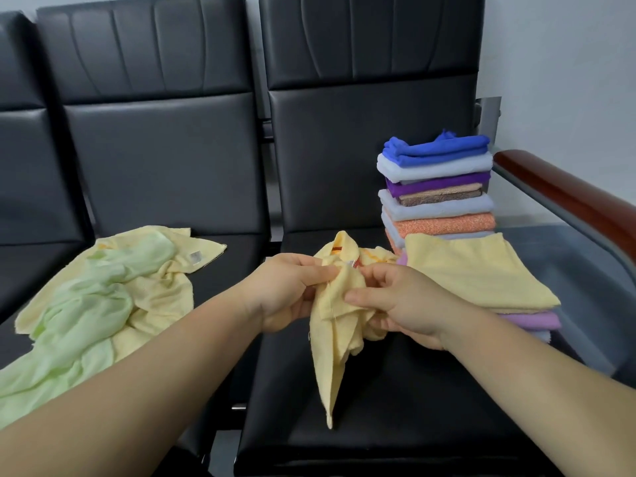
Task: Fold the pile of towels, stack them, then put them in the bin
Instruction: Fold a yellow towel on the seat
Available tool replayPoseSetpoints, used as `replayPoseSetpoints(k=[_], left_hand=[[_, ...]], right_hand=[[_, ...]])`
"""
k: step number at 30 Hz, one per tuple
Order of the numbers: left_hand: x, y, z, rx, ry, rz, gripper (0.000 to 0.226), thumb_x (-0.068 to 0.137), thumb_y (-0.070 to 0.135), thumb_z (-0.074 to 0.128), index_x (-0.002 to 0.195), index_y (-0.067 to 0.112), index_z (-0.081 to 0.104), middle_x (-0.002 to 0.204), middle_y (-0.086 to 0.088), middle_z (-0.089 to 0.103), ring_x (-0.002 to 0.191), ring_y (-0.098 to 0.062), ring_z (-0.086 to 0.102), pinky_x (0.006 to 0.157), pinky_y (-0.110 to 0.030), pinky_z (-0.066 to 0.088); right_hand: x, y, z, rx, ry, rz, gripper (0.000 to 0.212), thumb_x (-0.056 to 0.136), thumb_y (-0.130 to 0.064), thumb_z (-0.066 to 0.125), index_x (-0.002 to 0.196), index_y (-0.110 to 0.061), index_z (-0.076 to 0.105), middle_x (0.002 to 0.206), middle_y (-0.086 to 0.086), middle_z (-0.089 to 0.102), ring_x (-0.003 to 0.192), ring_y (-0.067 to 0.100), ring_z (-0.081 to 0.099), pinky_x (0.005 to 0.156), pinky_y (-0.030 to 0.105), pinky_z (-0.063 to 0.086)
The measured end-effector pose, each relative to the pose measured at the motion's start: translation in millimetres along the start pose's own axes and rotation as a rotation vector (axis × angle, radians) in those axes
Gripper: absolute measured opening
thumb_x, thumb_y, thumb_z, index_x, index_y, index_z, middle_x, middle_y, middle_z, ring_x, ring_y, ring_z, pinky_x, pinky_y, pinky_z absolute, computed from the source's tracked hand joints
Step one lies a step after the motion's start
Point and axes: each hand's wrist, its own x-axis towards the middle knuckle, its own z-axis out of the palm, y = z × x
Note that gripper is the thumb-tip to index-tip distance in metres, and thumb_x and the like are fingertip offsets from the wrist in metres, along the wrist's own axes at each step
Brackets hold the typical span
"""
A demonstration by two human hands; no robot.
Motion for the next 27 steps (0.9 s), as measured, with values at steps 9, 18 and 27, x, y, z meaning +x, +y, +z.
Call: replayPoseSetpoints(k=[9,18,27], left_hand=[[13,-14,-32,0.359,0.593,-0.008,0.01,0.096,0.018,0.059,0.092,0.017,0.068,0.1,-0.004,0.071,0.084,-0.025,0.064,0.07,-0.034,0.055],[1,-25,-9,0.64,0.035,0.14,0.04,0.078,0.054,0.079,0.101,0.023,0.068,0.099,-0.004,0.071,0.093,-0.019,0.068,0.086,-0.04,0.057],[5,-13,-20,0.139,-0.028,-0.022,0.012,0.105,0.01,0.051,0.098,0.011,0.061,0.097,-0.008,0.069,0.091,-0.022,0.067,0.086,-0.043,0.057]], right_hand=[[0,3,-7,-0.282,0.228,-0.102,0.012,0.087,-0.034,0.082,0.077,-0.028,0.076,0.074,-0.011,0.074,0.081,0.012,0.07,0.079,0.035,0.056],[0,2,-6,-0.224,0.255,-0.165,0.012,0.093,-0.03,0.076,0.086,-0.021,0.076,0.087,0.011,0.076,0.091,0.028,0.074,0.091,0.053,0.057],[3,5,-18,-0.159,0.283,-0.181,0.007,0.091,-0.023,0.077,0.096,-0.027,0.078,0.098,0.001,0.079,0.1,0.022,0.075,0.099,0.053,0.057]])
